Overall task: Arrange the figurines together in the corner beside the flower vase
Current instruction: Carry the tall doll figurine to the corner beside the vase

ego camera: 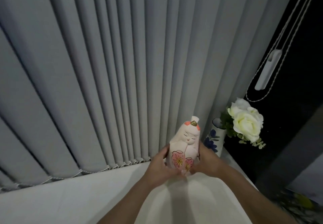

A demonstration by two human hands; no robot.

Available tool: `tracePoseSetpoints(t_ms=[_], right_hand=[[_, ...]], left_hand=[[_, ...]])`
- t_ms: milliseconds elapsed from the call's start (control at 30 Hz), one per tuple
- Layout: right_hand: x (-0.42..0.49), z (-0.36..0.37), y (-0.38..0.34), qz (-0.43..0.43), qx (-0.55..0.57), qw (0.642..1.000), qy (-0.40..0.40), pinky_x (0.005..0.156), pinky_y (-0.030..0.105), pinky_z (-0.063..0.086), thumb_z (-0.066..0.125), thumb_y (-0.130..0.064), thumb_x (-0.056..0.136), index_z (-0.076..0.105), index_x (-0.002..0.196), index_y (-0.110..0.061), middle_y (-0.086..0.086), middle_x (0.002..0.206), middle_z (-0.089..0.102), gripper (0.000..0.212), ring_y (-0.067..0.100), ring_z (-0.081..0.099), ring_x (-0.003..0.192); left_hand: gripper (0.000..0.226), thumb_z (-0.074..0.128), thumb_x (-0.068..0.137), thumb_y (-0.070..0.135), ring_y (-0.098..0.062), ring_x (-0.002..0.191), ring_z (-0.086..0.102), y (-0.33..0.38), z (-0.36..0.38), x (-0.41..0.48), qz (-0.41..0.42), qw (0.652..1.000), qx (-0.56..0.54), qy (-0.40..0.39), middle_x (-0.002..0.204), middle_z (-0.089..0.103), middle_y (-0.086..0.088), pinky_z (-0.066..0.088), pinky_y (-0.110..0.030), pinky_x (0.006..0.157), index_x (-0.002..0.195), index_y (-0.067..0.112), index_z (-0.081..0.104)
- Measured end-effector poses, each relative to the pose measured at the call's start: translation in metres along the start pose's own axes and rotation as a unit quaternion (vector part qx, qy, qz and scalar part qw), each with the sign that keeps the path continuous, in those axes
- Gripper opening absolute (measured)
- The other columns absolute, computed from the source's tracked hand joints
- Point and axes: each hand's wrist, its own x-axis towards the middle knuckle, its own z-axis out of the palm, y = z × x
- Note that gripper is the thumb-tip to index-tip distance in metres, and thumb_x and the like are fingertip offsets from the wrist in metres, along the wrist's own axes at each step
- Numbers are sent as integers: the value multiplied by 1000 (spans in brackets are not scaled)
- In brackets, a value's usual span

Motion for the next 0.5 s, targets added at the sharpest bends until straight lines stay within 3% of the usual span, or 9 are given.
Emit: tracePoseSetpoints(t_ms=[200, 333, 500], right_hand=[[18, -7, 26, 36, 13, 999, 24, 100, 43, 50, 84, -5, 59, 25, 138, -20, 4, 131, 54, 100, 24, 51, 123], [22, -8, 36, 64, 13, 997, 35, 100, 45, 49, 85, -9, 57, 22, 141, -23, 4, 132, 54, 106, 25, 50, 123], [24, -6, 40, 77, 10, 996, 42, 101, 44, 49, 85, -10, 58, 27, 139, -22, 5, 132, 54, 100, 25, 51, 122]], left_hand=[[76, 87, 44, 37, 8, 100, 60, -10, 16, 31, -17, 999, 17, -21, 105, 66, 24, 51, -7, 67, 108, 54, 50], [79, 88, 44, 36, 7, 99, 61, -13, 20, 42, -21, 999, 31, -35, 106, 67, 21, 50, -3, 64, 113, 49, 52], [82, 89, 40, 36, -1, 106, 61, -16, 18, 48, -26, 998, 43, -47, 109, 68, 20, 53, -15, 78, 111, 50, 51]])
